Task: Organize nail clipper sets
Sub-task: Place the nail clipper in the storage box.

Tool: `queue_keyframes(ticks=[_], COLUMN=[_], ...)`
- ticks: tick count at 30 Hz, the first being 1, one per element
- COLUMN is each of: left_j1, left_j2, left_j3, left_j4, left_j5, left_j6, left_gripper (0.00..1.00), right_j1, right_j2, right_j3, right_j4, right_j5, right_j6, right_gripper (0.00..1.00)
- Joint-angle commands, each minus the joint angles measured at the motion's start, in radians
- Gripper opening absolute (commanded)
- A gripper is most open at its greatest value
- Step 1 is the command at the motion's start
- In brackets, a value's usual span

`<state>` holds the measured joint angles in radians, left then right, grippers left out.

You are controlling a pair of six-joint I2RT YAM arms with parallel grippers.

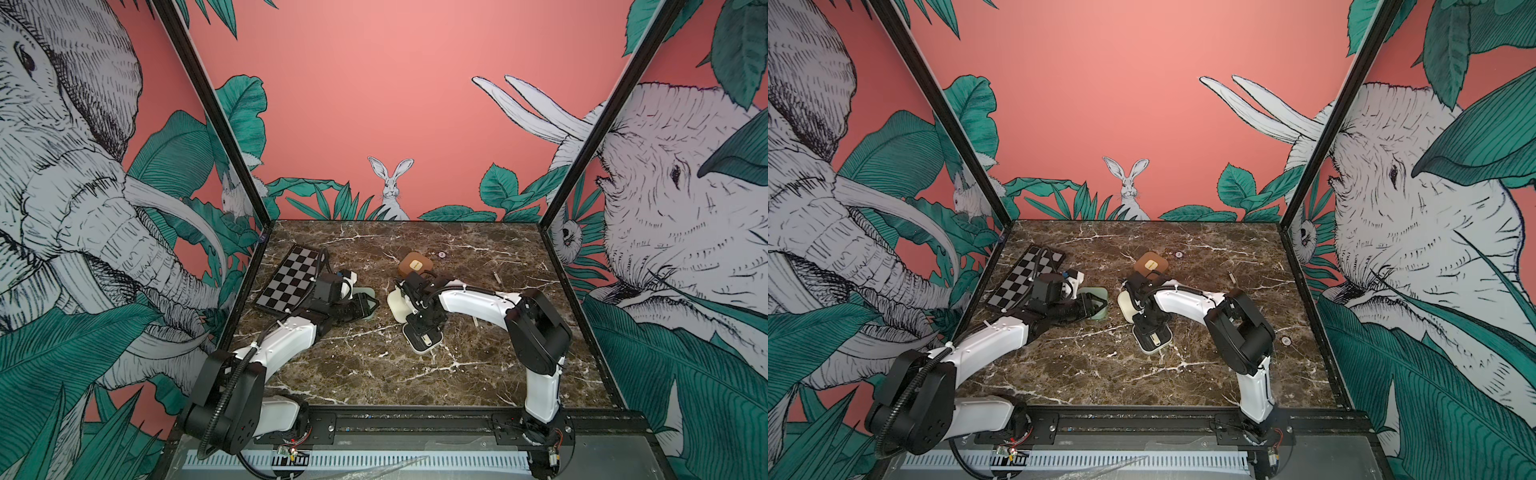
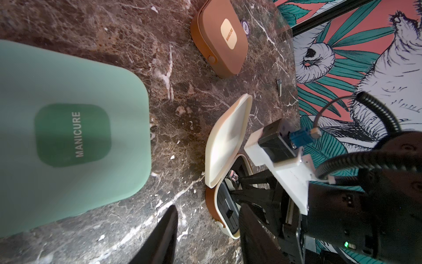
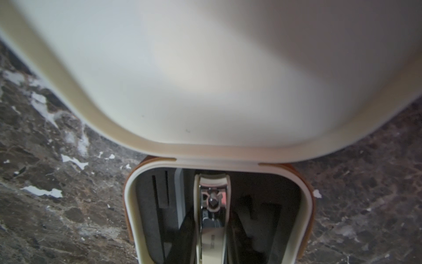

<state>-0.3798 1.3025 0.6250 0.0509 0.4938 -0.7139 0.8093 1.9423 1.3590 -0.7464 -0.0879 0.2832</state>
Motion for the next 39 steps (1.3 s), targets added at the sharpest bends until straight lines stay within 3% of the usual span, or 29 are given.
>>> queue_keyframes(ticks=[1,12,22,39], left_j1=[-0.001,0.0,-0.001,-0.001], left_j2=[-0.025,-0.024,-0.028,-0.023], left_j3=[-0.012,-0.01,-0.006,-0.009], left_j4=[-0.001,-0.004,-0.003,0.004], left_j5=[0.001,0.0,0.005,0.011], left_j6=[-0.008,-0.007,-0.013,-0.016], left_gripper=[0.46,0.46,0.46,0.46], right_j1=[0.005,0.006,0.005,0.004], right_j2=[0.05,0.115,0.062,0.02], right_j3=[-0.008,-0.07,0.013,0.11], right_j4=[-0.04,0.015,-0.056,-0.118], right_j5=[-0.006,-0.023,0.035,0.08], right_j6=[-0.01,0.03,0.045,0.051], right_gripper=[0.0,0.01,0.21,0.33])
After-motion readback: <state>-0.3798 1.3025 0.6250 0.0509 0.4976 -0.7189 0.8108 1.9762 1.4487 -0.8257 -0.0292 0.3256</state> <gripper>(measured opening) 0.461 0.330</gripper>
